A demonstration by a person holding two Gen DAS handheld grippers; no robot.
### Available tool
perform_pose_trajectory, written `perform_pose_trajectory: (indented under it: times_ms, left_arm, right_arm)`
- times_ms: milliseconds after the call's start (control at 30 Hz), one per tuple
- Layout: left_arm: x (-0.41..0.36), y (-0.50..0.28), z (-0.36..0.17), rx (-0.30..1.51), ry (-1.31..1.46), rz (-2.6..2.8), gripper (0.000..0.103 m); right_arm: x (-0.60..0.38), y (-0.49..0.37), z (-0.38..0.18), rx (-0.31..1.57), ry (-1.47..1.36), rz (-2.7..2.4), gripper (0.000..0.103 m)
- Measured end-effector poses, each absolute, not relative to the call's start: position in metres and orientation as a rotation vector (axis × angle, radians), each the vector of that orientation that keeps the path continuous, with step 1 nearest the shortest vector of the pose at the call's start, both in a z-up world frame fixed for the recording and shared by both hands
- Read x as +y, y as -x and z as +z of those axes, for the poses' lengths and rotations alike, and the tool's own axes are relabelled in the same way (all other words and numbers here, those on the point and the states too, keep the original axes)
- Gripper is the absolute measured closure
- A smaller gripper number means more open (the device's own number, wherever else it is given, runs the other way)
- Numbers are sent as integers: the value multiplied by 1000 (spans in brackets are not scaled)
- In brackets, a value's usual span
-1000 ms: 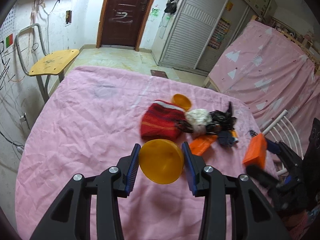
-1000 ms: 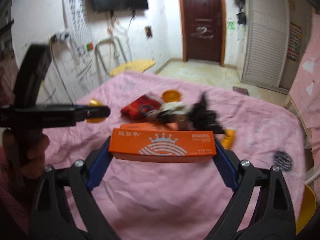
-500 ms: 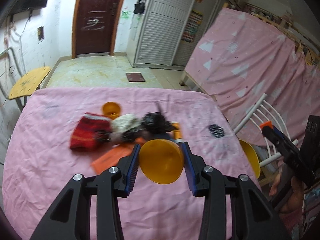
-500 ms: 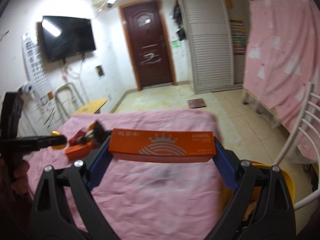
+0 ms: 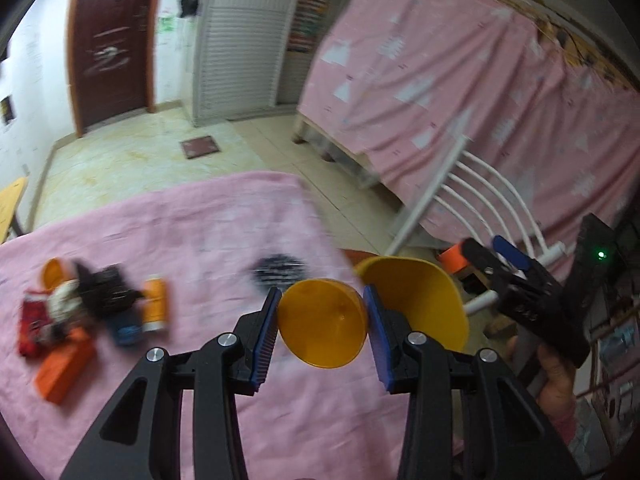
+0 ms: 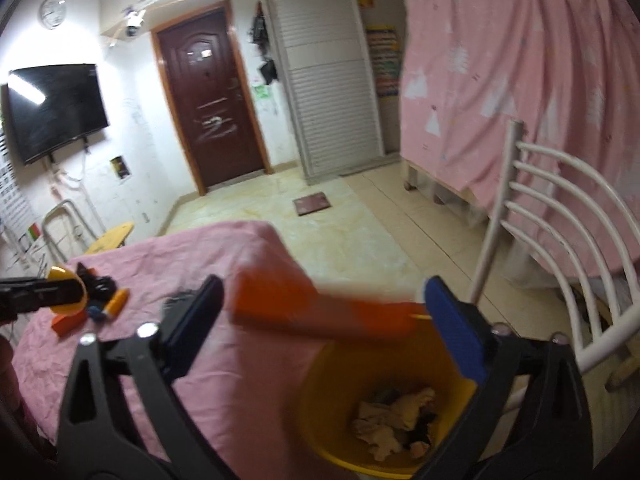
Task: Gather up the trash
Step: 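Carry the funnel and orange box to the yellow bin and release both, then move both open grippers back over the bed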
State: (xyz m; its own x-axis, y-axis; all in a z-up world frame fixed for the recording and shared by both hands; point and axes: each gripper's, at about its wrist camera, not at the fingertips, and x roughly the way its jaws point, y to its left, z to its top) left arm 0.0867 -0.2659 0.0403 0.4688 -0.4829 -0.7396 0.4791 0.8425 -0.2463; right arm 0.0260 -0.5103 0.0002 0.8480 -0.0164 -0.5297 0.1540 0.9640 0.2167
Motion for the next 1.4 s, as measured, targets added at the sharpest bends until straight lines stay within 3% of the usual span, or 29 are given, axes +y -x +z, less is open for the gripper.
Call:
perform_pose_trajectory:
  times_ms: [333, 400, 467, 567, 1100, 1400]
  left_arm:
    - [-389, -92, 21, 985, -32, -744, 67]
    - [-402, -92, 18, 996, -36, -747, 58]
    - [-415, -93, 17, 1007, -35, -755, 39]
    - [-422, -92, 18, 998, -53, -734, 39]
    - [-374, -90, 35, 949, -33, -684, 39]
    - [-304, -92, 47, 887, -36, -557, 38]
  right_arm:
    - [-586, 20, 8, 391, -477, -207, 6]
    - [-595, 27, 9, 365, -519, -207, 6]
    - [-600, 30, 9, 351, -541, -204, 6]
    - [-602, 34, 10, 334, -548, -206, 6]
    - [-559, 5, 10, 389, -463, -116, 6]
    - [-507, -17, 6, 456, -362, -33, 6]
